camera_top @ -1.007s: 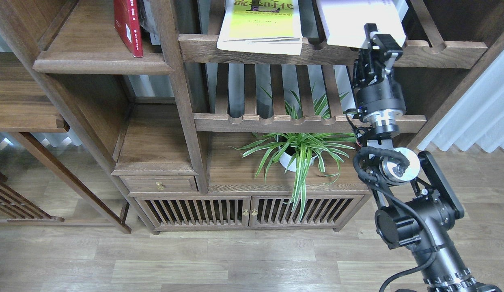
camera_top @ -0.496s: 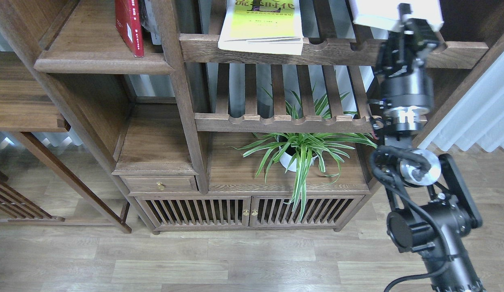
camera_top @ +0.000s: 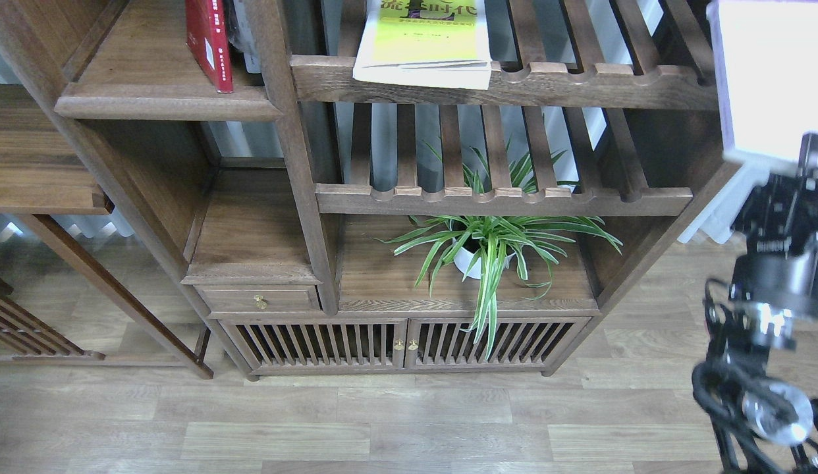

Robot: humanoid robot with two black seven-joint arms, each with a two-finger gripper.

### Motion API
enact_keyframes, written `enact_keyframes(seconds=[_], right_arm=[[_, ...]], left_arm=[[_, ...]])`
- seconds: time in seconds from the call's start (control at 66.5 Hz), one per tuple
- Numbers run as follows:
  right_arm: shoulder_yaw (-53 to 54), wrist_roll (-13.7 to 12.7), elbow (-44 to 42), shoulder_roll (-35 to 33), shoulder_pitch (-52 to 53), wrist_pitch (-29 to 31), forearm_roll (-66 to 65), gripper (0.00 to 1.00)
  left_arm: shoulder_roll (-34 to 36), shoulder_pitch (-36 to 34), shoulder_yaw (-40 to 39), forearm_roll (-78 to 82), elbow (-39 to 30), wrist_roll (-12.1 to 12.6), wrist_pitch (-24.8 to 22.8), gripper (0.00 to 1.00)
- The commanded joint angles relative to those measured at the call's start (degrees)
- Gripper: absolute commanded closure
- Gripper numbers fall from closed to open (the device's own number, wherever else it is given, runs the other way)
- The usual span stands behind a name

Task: Organize books on shelf
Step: 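Pull the white book off the top shelf and lower it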

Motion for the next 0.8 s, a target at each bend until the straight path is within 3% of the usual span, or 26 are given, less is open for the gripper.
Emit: enact_keyframes(seconds=[0.0, 0.135, 0.391, 0.586, 0.782], right_arm=[[-2.0, -0.1, -0.1, 0.4, -4.8, 0.1, 0.1, 0.95], [-8.3, -0.4, -0.1, -0.4, -6.9, 0.1, 0.0, 0.95], [-17.6, -0.5, -0.6, -0.8, -5.9, 0.1, -1.8, 0.95], [-27.3, -0.5, -1.7, -3.9, 1.3, 0.1, -1.9, 0.95], [-35.0, -0.2, -1.3, -5.6, 7.3, 0.1, -8.3, 0.94]], left_arm=[[-2.1, 0.1, 0.3, 0.0, -0.5, 0.0, 0.0, 0.0], [-7.2, 0.2, 0.2, 0.1, -0.8, 0.1, 0.0, 0.0], [-10.4, 1.2, 0.5, -0.5, -0.1, -0.4, 0.0, 0.0], [-15.6, 1.3, 0.5, -2.0, -0.9, 0.0, 0.0, 0.0], [-14.8, -0.5, 0.7, -1.0, -4.7, 0.3, 0.0, 0.0]])
